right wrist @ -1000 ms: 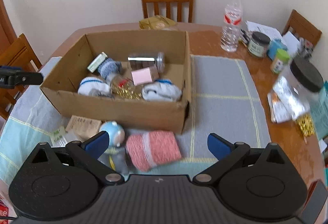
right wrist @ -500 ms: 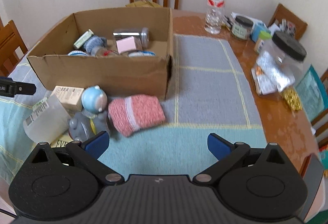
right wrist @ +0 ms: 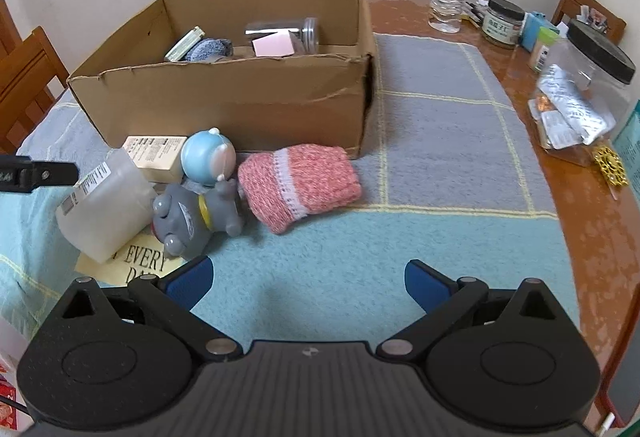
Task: Organize objects
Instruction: 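Move both tools toward the second tissue pack and pink knit sock, then grasp the second green tissue pack with the left tool while the right tool grasps the pink knit sock, then carry the tissue pack and pink knit sock into the cardboard box and release both, then move both tools back toward the figurines and bottle on the towel, then grasp the white MEDICAL swab bottle with the left tool while the right tool approaches the grey cat figurine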
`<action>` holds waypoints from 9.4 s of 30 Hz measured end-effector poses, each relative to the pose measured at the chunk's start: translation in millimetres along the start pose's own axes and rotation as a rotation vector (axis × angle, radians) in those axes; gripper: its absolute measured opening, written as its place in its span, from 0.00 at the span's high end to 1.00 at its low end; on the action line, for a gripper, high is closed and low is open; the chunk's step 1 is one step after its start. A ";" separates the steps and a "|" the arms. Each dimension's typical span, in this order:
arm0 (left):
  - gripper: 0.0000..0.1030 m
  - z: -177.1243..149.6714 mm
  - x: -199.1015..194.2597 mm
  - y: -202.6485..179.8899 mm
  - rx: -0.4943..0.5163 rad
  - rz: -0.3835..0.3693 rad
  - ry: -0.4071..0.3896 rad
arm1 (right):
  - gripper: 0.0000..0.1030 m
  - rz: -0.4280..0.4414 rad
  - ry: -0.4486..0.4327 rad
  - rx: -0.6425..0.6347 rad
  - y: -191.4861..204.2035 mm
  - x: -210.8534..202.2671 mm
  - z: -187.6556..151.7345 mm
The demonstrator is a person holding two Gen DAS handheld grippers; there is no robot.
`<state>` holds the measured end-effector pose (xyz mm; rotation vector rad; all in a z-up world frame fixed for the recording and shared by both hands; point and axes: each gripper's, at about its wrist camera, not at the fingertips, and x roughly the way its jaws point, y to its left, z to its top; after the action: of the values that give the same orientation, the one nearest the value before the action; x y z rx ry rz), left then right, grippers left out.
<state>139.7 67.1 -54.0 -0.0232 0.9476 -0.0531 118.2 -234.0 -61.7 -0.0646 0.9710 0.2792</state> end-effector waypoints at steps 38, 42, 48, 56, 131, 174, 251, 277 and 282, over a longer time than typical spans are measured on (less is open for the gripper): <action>0.01 9.5 75.8 11.1 0.245 -0.121 0.167 | 0.00 0.001 0.140 -0.023 -3.4 91.5 79.4; 0.01 12.5 76.3 26.2 0.212 -0.095 0.168 | 0.00 0.015 0.153 0.016 -18.0 89.1 74.3; 0.01 12.8 76.0 33.7 0.206 -0.074 0.162 | 0.00 -0.042 0.136 0.039 -34.5 81.6 71.6; 0.01 14.0 73.7 28.9 0.297 -0.103 0.122 | 0.00 0.027 0.099 -0.096 -38.1 58.5 57.4; 0.02 143.7 -26.1 -13.5 0.332 -0.202 -0.114 | 0.25 0.060 -0.121 -0.265 17.1 -27.4 157.7; 0.01 22.7 -14.4 5.6 0.012 -0.038 -0.011 | 0.00 0.043 -0.018 -0.099 46.8 17.6 43.1; 0.01 -44.4 30.6 -80.4 0.092 -0.069 0.175 | 0.00 0.093 0.023 -0.189 -30.7 38.6 31.1; 0.01 -49.8 14.3 -56.0 0.031 -0.108 0.182 | 0.00 0.049 0.091 -0.284 -20.7 71.4 23.2; 0.01 -41.6 14.3 -69.6 0.002 -0.123 0.145 | 0.00 0.036 0.093 -0.202 -40.7 73.5 25.0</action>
<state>111.8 -3.0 -86.9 -0.0766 1.0906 -0.1708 188.1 -253.6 -110.9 -0.2465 1.0342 0.4102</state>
